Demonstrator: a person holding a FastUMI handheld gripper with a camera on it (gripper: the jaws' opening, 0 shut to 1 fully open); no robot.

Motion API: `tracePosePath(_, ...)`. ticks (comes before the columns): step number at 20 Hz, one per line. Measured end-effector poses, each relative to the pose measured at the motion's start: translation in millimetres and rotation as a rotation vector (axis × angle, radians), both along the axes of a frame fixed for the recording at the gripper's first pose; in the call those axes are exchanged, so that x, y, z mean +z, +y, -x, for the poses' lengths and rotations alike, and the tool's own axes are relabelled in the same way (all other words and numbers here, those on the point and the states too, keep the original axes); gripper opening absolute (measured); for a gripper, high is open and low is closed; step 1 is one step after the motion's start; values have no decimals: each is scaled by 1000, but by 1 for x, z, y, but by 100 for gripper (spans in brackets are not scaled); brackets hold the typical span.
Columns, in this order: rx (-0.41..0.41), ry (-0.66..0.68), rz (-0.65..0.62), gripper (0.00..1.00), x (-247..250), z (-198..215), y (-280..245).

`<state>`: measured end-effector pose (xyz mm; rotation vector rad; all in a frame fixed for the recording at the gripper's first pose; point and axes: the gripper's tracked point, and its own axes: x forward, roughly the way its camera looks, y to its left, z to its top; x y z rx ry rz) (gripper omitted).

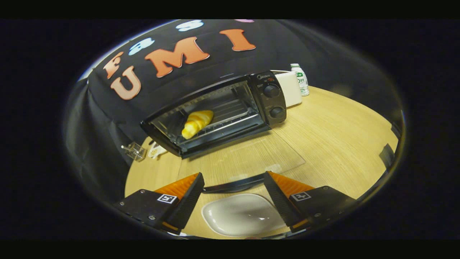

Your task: Open the toaster oven, put the food inside, and close the toaster oven door.

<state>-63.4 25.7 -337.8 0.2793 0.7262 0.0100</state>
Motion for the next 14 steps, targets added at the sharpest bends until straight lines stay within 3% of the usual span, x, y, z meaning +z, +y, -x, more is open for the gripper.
tracePosePath(6, 102, 76, 196, 99, -28, 21, -10)
tracePosePath(14, 216, 103, 306, 100, -45, 13, 4)
